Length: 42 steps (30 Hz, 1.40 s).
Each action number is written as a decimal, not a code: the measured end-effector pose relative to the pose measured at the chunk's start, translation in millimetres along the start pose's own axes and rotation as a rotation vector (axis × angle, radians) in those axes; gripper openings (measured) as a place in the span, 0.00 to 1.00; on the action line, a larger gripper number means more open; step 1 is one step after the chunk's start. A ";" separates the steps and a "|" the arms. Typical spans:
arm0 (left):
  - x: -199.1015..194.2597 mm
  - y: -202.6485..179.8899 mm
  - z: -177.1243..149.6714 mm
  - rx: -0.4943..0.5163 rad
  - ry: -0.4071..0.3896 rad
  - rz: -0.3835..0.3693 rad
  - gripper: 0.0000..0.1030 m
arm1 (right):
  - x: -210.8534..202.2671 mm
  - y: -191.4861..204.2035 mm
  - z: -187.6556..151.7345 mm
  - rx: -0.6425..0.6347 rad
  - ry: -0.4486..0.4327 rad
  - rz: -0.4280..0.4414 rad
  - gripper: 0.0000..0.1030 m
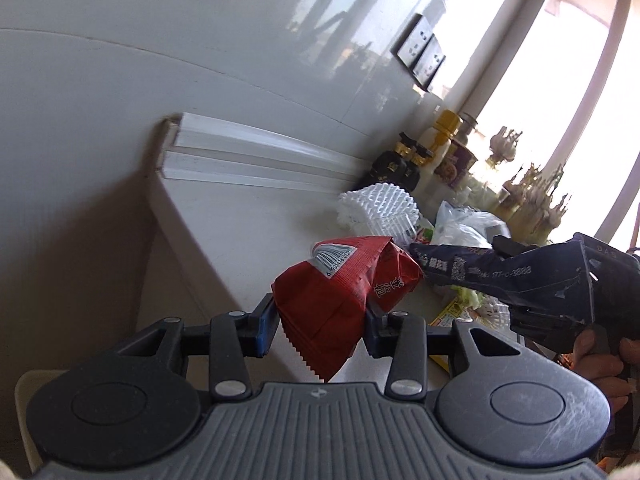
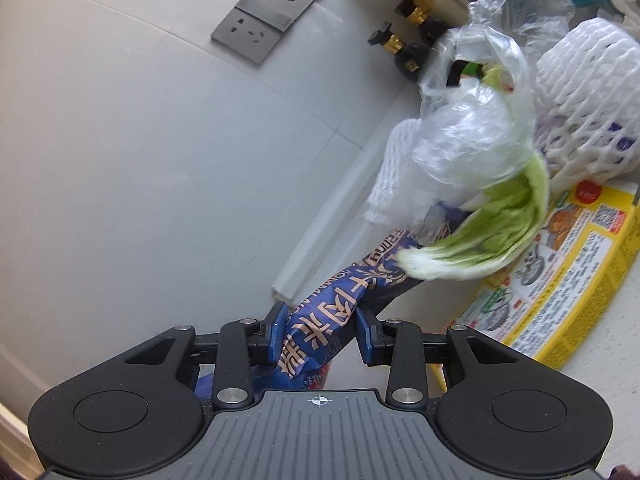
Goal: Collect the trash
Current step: 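Carry both bags over the cream bin and open both tools to drop them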
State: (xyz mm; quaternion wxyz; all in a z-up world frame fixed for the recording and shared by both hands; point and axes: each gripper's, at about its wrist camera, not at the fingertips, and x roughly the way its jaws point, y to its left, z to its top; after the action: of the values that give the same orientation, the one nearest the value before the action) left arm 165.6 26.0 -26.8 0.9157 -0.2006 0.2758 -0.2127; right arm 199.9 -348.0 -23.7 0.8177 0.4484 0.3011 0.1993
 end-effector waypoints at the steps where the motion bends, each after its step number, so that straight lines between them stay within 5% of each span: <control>1: -3.2 1.7 -0.9 -0.011 -0.005 0.009 0.38 | 1.5 3.7 -1.5 0.002 0.002 0.012 0.34; 8: -34.4 23.1 -12.5 -0.122 -0.047 0.042 0.38 | -8.0 25.3 -4.6 -0.039 -0.017 0.096 0.32; 17: -65.5 44.6 -30.0 -0.175 -0.070 0.177 0.38 | 12.9 57.8 -24.6 -0.100 0.052 0.124 0.32; 29: -84.1 84.3 -56.9 -0.250 -0.062 0.373 0.38 | 101.6 113.3 -95.3 -0.298 0.335 0.049 0.33; 39: -69.6 122.2 -86.7 -0.323 0.034 0.502 0.38 | 178.8 108.2 -157.0 -0.505 0.557 -0.083 0.30; 42: -62.5 131.6 -96.1 -0.336 0.067 0.522 0.39 | 192.1 98.7 -174.8 -0.539 0.625 -0.096 0.21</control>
State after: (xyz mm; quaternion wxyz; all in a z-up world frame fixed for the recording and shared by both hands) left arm 98.2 142.4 -138.1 0.8839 -0.2644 0.3791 0.0716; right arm 219.0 -75.1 -72.6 0.7834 0.1218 0.4923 0.3593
